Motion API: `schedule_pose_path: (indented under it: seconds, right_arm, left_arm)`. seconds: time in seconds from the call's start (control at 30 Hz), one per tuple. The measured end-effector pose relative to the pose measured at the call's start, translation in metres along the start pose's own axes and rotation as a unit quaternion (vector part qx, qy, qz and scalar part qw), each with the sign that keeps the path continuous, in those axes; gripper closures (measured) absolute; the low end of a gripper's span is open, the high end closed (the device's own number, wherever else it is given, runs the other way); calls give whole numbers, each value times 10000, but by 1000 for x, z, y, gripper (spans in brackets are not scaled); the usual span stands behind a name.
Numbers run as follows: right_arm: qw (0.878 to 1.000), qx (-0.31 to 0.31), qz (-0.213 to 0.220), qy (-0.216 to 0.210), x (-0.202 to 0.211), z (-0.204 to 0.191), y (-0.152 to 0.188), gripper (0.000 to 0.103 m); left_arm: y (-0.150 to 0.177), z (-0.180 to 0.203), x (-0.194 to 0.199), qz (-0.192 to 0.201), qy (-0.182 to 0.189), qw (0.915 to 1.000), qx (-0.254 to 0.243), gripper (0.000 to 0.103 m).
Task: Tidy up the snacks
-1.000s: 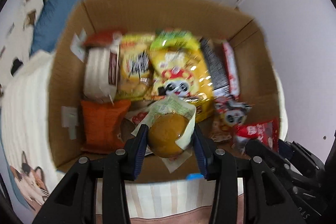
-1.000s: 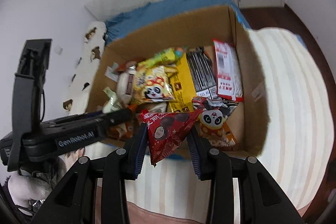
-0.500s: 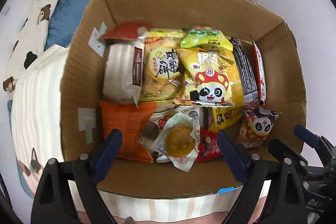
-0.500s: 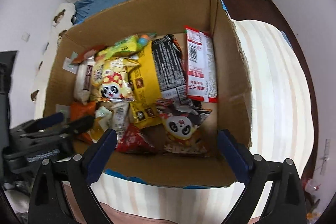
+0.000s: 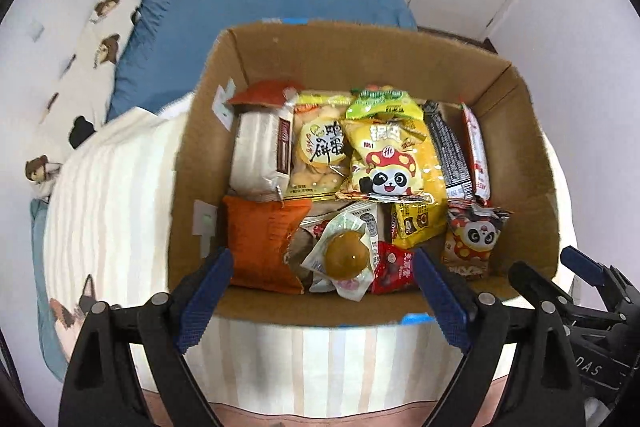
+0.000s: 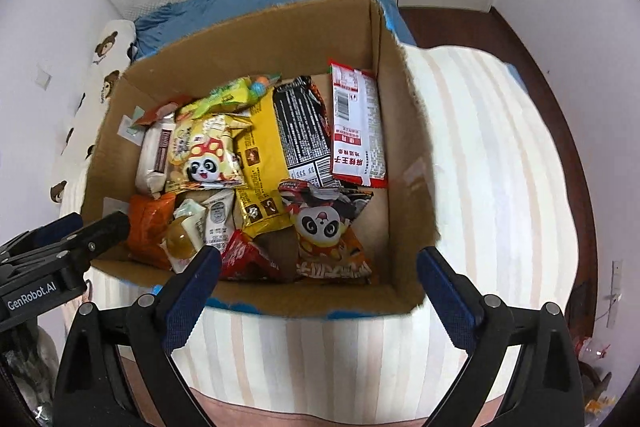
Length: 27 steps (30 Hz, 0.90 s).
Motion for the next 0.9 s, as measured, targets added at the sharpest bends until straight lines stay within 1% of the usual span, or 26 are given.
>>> schedule_pose_path:
  seconds: [0.17, 0.4, 0.47, 0.6, 0.73, 0.77, 0.8, 0.83, 0.9]
  right_arm:
    - [9990, 100, 404, -140, 39, 2, 19, 3]
    - [9951, 209, 896, -358, 96, 9, 58, 3]
    - [9934, 241, 1057, -388, 115, 11, 71, 1]
    - [9894, 301, 1334, -484, 152, 14, 96, 1]
    - [9843, 409, 1619, -564, 187, 15, 122, 0]
    - [9829, 434, 1694, -577, 195, 15, 130, 0]
    - [9821, 443, 1737, -584, 201, 15, 135, 0]
    - [9812, 451, 1777, -600, 207, 15, 141, 0]
    - [9795, 479, 1849, -645, 219, 16, 153, 0]
  left_arm:
    - [20, 7, 34, 431, -247, 9988, -31, 11]
    - [59, 22, 88, 979, -391, 9944, -120, 11]
    - [71, 24, 103, 1108, -419, 9929, -97, 11]
    - [97, 30, 135, 1362, -408, 9898, -81, 11]
    - [118, 37, 160, 1571, -515, 9861, -158, 11]
    - [125, 39, 167, 1610, -595, 9850, -196, 11]
    - [130, 41, 172, 1637, -653, 9841, -211, 7]
    - [136, 43, 177, 1694, -703, 9828, -230, 0]
    - [147, 46, 190, 1820, -747, 9802, -217, 0]
Point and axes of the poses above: each gripper's, at about its wrist camera, not at the fingertips, and x roughly against the way its jaws point, z to its right, y to its underside, the point moved 3 cm from there along -x, roughly the way its jaws point, and after that the axes turned 15 degrees about -x, right-handed, at the moved point
